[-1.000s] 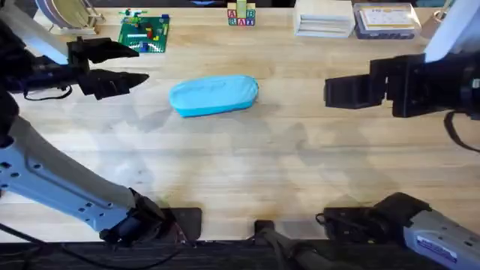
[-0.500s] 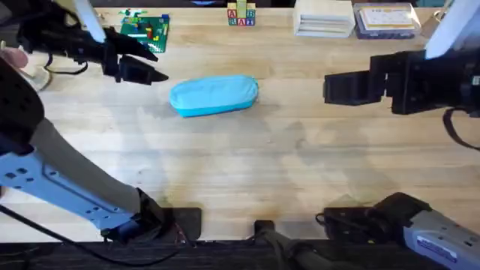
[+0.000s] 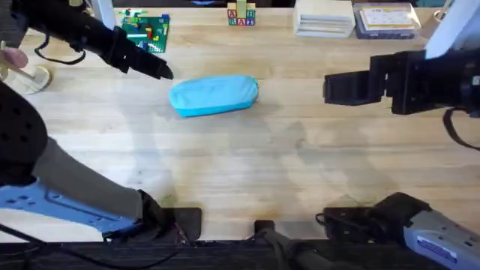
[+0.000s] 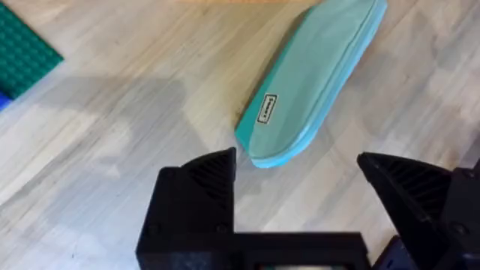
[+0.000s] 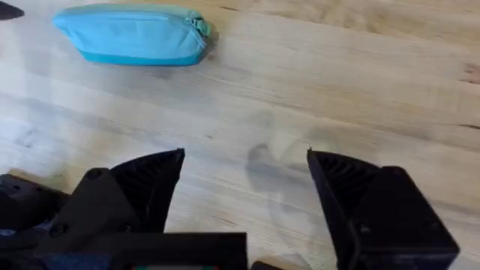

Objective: Unzip the bag, pick up the pens from the table one at a time and place them inside, then zip the bag closed.

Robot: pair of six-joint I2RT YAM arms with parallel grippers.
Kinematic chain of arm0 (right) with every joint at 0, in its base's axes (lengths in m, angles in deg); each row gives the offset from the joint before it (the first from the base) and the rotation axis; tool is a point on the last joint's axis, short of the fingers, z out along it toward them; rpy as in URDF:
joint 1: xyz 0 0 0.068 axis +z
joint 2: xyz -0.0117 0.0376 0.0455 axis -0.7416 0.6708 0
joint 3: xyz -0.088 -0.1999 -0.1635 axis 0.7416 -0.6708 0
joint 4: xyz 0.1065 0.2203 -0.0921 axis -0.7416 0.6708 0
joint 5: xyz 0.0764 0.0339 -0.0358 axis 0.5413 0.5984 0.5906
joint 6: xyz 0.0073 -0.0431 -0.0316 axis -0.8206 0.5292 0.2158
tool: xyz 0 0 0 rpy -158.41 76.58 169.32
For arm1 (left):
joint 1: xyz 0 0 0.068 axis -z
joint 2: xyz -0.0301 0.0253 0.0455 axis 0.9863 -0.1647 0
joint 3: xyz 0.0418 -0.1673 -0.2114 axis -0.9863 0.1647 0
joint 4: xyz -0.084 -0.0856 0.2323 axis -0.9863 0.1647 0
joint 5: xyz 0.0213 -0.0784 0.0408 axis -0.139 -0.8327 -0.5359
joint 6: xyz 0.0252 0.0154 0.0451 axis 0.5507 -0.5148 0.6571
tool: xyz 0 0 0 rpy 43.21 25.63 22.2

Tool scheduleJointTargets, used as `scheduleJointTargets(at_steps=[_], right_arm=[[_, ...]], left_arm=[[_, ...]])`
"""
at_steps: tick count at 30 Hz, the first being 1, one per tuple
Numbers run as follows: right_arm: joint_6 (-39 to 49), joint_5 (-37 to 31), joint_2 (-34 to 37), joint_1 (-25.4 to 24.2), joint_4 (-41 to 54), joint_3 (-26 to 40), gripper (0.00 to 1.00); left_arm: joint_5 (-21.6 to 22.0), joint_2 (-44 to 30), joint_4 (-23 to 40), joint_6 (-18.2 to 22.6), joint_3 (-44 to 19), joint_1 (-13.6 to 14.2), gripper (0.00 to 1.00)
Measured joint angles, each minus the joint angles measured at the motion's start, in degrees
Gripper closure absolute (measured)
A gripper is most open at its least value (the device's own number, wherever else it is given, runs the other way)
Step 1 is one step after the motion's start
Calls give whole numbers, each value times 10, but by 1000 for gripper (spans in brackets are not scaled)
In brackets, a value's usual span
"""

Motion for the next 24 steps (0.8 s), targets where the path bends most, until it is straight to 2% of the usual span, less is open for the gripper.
scheduleJointTargets(at_steps=[11, 18, 24], right_arm=[[0, 0, 0, 0, 0, 0, 3], [0, 0, 0, 0, 0, 0, 3], [1, 0, 0, 0, 8, 0, 3]], left_arm=[[28, 112, 1, -56, 11, 0, 2], [44, 226, -54, -109, 143, 0, 1], [67, 352, -79, -181, 238, 0, 2]])
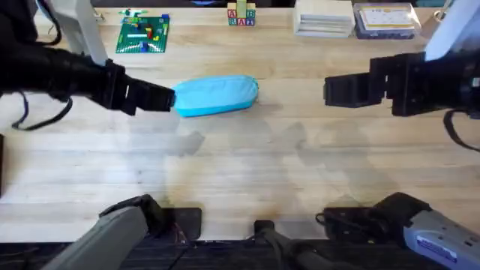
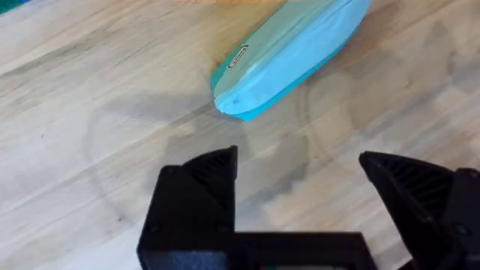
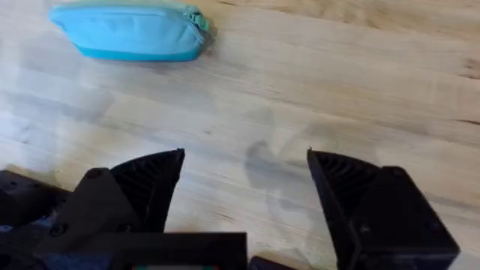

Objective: Unzip the bag, pick up the pens from the table one at a time and place them inside, then zip the bag closed.

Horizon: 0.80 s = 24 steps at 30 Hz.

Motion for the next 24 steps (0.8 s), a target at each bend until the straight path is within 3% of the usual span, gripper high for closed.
scheduleJointTargets(at_steps=[12, 24], right_arm=[[42, 0, 0, 0, 26, 0, 3], [79, 0, 0, 0, 36, 0, 4]], left_arm=[[43, 146, 15, -118, 12, 0, 2], [66, 179, 56, -167, 12, 0, 2]])
